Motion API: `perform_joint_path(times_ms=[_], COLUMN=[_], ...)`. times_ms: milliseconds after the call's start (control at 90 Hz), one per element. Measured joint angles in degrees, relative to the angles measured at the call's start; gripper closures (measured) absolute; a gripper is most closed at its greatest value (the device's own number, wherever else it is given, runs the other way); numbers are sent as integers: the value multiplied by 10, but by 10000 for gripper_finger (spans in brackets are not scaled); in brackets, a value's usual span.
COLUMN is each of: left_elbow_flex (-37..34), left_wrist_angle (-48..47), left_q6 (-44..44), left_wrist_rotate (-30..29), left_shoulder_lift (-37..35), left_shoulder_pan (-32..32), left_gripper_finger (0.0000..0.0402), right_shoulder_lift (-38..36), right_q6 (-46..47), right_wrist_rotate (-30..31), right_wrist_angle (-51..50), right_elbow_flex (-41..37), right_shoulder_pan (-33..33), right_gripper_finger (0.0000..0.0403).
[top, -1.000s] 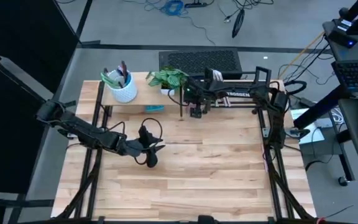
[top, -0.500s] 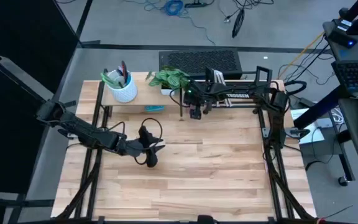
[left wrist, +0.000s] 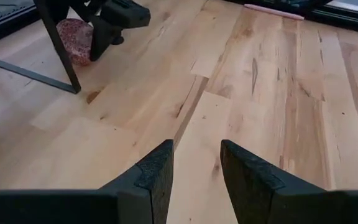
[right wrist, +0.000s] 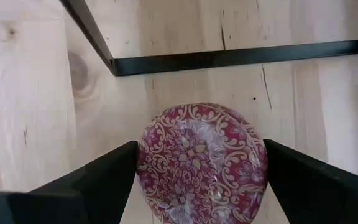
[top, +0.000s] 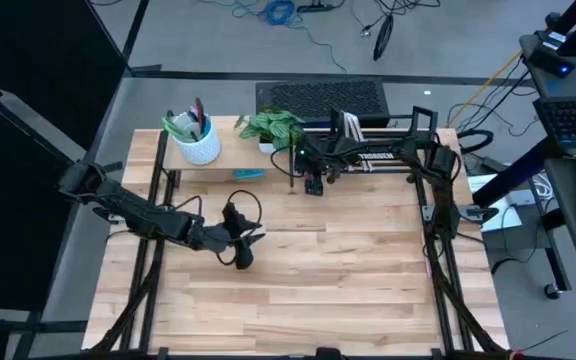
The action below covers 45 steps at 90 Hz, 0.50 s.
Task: Stock shelves
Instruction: Put the red scented candle under the shelf
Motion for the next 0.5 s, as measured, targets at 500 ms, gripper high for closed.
perform_joint_path(times_ms=[500], left_elbow_flex=[0], left_wrist_angle=[1], left_q6=[0], left_wrist_rotate=[0], left_shoulder_lift=[0], left_shoulder_pan=[-1], left_gripper_finger=[282], right_shoulder_lift=[26], right_q6=[10], right_wrist_rotate=[-9], right_wrist_angle=[-16], right_elbow_flex=[1], right_shoulder_pan=[31], right_gripper_finger=[126])
